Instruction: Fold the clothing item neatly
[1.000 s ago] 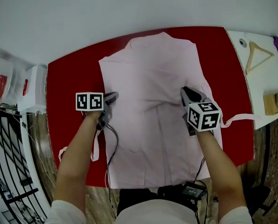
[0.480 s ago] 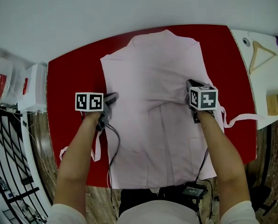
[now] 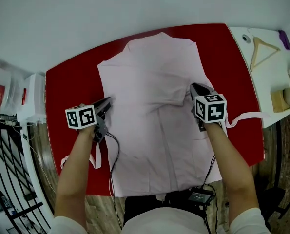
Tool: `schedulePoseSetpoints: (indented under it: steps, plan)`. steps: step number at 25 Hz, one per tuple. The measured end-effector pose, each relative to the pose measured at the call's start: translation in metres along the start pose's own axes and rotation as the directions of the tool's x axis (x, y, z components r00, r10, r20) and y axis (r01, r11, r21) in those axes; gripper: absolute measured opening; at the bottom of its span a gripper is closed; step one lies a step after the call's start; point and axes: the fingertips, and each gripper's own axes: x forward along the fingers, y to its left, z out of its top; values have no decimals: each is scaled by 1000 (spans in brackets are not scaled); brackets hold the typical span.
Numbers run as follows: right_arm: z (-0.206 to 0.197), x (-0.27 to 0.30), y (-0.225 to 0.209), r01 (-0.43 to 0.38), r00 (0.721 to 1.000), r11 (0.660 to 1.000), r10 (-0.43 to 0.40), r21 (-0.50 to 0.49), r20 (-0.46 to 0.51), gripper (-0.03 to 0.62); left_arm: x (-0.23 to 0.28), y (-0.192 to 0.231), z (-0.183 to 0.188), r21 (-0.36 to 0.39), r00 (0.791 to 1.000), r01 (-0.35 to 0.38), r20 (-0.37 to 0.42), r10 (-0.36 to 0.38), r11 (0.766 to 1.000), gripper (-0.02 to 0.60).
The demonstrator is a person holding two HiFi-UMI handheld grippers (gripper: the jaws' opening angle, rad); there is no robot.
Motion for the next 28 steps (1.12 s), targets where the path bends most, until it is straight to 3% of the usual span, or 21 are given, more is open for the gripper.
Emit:
schedulePoseSetpoints:
  steps: [2,5,8,14,21,24,28]
  plan:
    - [0,-14,2,-19,999,1000,19,13,29,32,-19,-22,12,-14,988,69,142,-66,998,11]
    - [-2,-32,1,-37,997,999,34,37,64,32,-47,-55,21,-46,928,175,340,-150,983,11]
    - [-6,-47,-1,-44,996,998,40,48,81,32,-66,-81,14,-49,883,218,435,-176,975,11]
    - [-21,-77,1,-26,998,999,24,33,65,32,-89,-113,-8,-43,850,275,478,-221,961,11]
    - [-43,-115,9,33,999,999,-33,4,42,32,-112,-128,-39,-19,842,338,453,-294,941,11]
    - [-52,-135,10,48,997,997,-52,63,54,32,-123,-138,-52,24,842,366,416,-343,930,11]
    - [-60,-165,4,103,992,990,-109,101,57,32,-139,-146,-58,57,824,402,412,-389,914,11]
